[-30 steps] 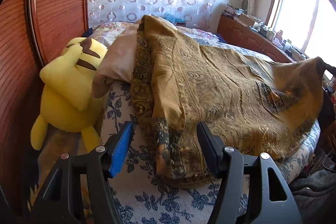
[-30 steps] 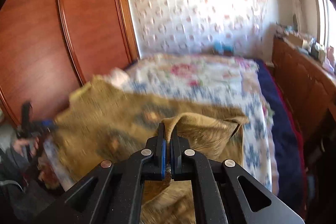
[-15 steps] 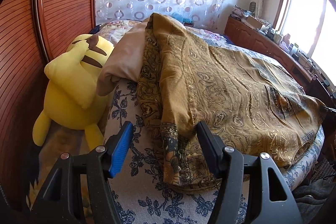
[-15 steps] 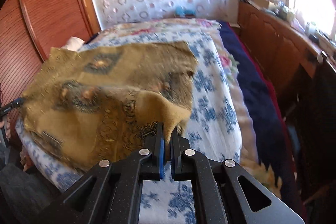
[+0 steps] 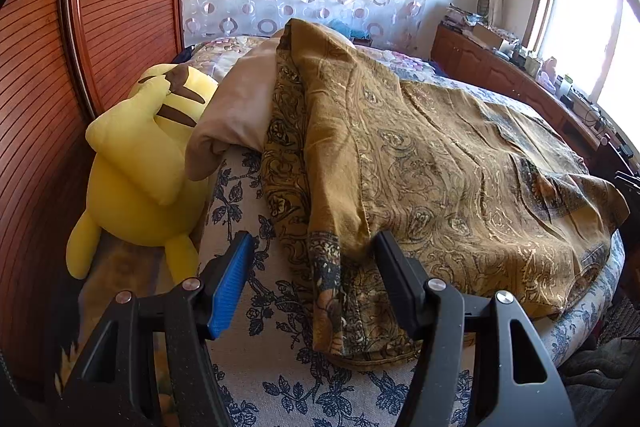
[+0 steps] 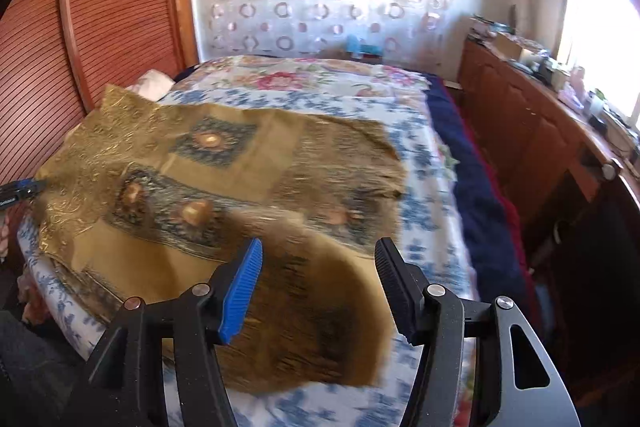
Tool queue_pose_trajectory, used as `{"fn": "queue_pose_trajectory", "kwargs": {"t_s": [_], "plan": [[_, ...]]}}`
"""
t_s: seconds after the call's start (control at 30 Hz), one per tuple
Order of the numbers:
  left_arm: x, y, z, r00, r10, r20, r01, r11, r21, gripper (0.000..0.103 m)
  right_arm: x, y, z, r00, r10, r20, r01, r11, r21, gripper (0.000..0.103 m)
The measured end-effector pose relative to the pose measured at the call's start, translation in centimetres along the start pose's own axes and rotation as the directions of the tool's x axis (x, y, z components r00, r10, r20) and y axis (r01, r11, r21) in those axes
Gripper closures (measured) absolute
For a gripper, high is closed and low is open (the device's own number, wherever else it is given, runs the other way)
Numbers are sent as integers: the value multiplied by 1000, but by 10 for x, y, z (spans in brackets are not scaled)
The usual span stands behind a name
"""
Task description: Fold small clothes
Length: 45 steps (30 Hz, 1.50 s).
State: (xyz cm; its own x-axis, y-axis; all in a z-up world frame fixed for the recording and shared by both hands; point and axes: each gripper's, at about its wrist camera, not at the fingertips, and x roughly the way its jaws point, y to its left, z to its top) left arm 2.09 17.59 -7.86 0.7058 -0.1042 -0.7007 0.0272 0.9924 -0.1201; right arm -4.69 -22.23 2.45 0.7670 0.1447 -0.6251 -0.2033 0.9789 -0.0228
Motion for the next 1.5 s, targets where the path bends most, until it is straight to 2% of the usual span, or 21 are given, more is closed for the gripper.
{"fn": "queue_pose_trajectory", "kwargs": {"t_s": [0.27, 0.47, 0.67, 0.83, 0.93, 1.13, 1.27, 1.37, 1.5], "plan": [[0, -1, 0, 1000, 1, 0, -1, 1000, 1, 39, 36, 38, 2, 995, 95, -34, -96, 995, -36, 42], [2, -1, -2, 1000, -1, -4, 1, 1000, -1, 39, 75, 57, 3, 990, 119, -77, -123, 992, -41, 42], [4, 1, -5, 1000, -8, -5, 8, 1000, -10, 39, 97, 68, -4, 989, 83, -126, -91, 994, -55, 42], [5, 2, -6, 1000, -10, -9, 10, 1000, -14, 39, 104, 78, -7, 990, 59, -131, -69, 995, -65, 34], [-2, 5, -3, 999, -12, 40, 14, 999, -42, 39, 106, 83, -8, 992, 43, -121, -54, 995, -82, 31], [-6, 6, 9, 998, -19, 62, 23, 998, -53, 39, 106, 85, -12, 994, 28, -101, -34, 997, -65, 29], [-16, 5, 16, 993, -54, 107, 61, 996, -58, 39, 98, 83, -17, 995, 28, -94, -34, 997, -66, 28], [-26, 6, 19, 982, -111, 155, 122, 990, -66, 39, 97, 81, -18, 995, 36, -92, -42, 997, -63, 28], [-10, 6, 23, 994, -57, 95, 64, 995, -80, 39, 96, 77, -19, 996, 29, -81, -34, 997, -63, 28]]}}
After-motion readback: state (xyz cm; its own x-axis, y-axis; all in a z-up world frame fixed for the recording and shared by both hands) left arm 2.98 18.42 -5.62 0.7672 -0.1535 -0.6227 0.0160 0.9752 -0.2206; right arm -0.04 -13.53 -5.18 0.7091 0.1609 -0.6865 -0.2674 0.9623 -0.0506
